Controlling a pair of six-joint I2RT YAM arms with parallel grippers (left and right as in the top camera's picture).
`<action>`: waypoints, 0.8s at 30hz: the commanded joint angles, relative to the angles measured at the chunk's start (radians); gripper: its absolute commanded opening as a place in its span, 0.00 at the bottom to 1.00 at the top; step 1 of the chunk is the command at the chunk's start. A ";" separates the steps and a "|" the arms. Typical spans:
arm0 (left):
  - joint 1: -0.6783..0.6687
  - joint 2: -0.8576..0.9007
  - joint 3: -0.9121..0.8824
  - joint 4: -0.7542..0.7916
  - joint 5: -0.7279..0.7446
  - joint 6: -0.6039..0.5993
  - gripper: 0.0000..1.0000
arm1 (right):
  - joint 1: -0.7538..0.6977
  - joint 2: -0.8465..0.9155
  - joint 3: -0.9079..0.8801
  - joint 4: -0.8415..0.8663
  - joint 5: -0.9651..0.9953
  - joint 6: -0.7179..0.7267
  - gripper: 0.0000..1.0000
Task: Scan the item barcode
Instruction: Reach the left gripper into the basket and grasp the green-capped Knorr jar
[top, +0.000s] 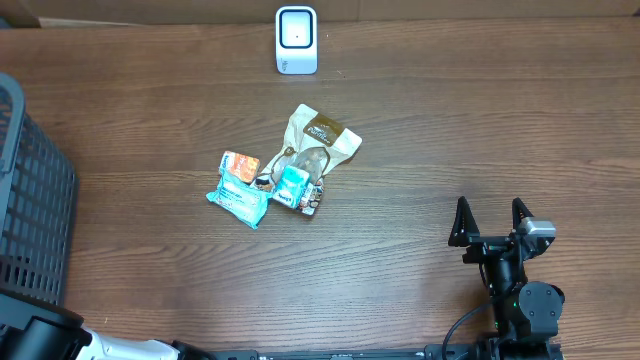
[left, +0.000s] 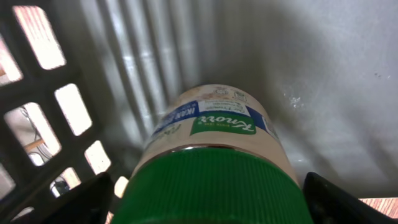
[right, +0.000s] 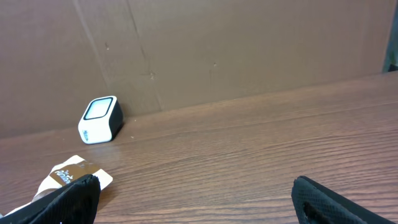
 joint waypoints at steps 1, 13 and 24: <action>-0.003 0.013 -0.005 0.008 0.023 0.011 0.81 | -0.007 -0.006 -0.010 0.005 0.010 -0.004 1.00; -0.003 0.012 0.024 -0.002 0.023 0.011 0.61 | -0.007 -0.006 -0.010 0.005 0.010 -0.004 1.00; -0.003 0.012 0.270 -0.155 0.176 0.011 0.56 | -0.007 -0.006 -0.010 0.005 0.010 -0.004 1.00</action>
